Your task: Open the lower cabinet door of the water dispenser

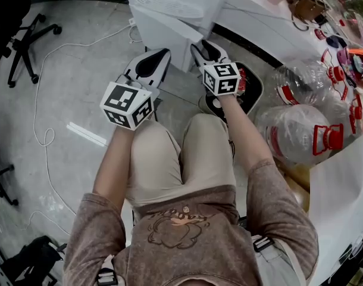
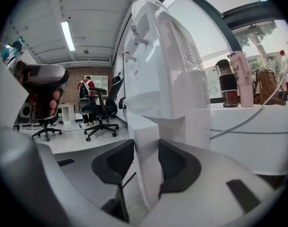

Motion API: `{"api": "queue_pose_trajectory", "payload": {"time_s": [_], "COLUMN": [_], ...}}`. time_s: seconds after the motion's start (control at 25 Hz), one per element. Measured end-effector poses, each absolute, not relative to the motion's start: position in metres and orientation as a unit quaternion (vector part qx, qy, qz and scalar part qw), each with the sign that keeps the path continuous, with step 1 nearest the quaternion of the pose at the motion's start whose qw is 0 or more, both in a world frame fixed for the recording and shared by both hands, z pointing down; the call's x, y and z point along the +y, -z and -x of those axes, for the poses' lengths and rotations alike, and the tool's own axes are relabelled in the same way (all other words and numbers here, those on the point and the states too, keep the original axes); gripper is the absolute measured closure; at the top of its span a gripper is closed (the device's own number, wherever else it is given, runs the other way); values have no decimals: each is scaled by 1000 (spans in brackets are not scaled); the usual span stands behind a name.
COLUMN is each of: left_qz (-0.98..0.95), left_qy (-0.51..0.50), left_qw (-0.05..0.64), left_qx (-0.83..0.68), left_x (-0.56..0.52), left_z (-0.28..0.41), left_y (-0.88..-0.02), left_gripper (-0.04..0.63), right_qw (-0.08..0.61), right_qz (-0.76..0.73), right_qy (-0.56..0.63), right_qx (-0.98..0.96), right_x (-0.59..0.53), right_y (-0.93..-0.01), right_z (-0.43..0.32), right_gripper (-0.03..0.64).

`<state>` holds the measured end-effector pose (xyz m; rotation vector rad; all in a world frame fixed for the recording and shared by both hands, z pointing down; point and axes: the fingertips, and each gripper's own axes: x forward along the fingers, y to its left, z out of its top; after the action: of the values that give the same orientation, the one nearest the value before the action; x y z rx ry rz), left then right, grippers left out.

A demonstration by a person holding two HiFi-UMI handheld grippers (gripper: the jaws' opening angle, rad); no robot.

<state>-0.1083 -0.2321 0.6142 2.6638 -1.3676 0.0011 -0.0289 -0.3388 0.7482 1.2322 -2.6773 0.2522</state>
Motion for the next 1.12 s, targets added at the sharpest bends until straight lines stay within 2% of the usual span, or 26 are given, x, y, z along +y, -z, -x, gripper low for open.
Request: {"api": "queue_pose_trajectory", "payload": {"time_s": [0.68, 0.8, 0.84, 0.88, 1.12], "left_qz": [-875, -871, -869, -868, -860], "left_qy": [8, 8, 6, 4, 4], "left_qw": [79, 78, 78, 78, 80], "left_qx": [-478, -485, -488, -490, -504], "left_x": [-226, -226, -226, -226, -224], "left_z": [116, 119, 121, 122, 135], "left_y": [-609, -609, -609, -609, -607], "left_gripper": [582, 583, 583, 582, 581], "right_qw": [110, 114, 114, 114, 112], "right_qz": [-348, -339, -339, -337, -305], "right_qy": [-70, -63, -61, -59, -61], "right_qx": [-928, -932, -932, -933, -944], "right_x": [-296, -290, -289, -288, -274], "right_y": [-749, -749, -749, -749, -749], "right_z": [54, 58, 59, 60, 78], "right_gripper": [465, 492, 540, 561, 558]}}
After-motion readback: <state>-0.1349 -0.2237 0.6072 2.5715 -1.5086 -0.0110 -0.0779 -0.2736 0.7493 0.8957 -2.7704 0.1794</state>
